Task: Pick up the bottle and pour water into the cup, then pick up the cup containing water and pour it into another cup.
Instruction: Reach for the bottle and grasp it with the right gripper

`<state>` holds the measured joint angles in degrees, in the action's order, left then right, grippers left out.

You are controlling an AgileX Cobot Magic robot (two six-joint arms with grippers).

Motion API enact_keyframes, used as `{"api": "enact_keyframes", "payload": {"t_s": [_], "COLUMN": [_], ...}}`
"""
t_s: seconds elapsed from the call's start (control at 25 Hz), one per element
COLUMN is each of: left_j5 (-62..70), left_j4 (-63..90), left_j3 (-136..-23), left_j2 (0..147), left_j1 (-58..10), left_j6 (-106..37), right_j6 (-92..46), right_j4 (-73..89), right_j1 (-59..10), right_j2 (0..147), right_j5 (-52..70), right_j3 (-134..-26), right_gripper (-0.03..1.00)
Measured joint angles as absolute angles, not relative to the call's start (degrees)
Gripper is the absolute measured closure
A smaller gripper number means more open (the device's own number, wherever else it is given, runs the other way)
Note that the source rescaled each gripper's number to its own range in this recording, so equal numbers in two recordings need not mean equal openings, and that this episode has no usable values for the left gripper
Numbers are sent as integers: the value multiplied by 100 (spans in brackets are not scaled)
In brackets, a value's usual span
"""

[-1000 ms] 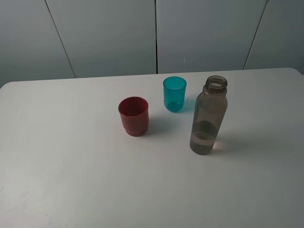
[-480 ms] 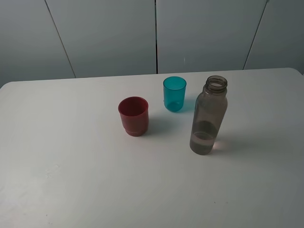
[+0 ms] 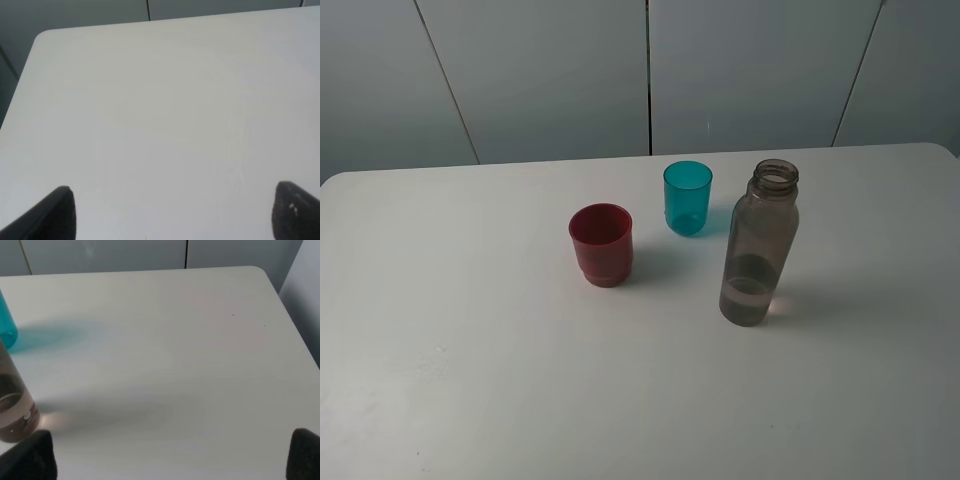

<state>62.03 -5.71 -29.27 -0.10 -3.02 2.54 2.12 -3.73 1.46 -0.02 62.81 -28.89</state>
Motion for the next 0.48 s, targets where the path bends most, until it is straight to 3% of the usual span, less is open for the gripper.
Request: {"api": "enact_keyframes", "payload": {"t_s": [0.48], "left_j5": [6203], "left_j4": [-571], "left_j3": [-2927], "left_j2": [-10], "left_j1": [-302], "left_j6": [254], "right_j6": [212], "right_j4": [-373], "right_j1": [146], "right_j2": [-2], "right_j5": [6281], "right_j3": [-2889], "right_gripper": [-3]}}
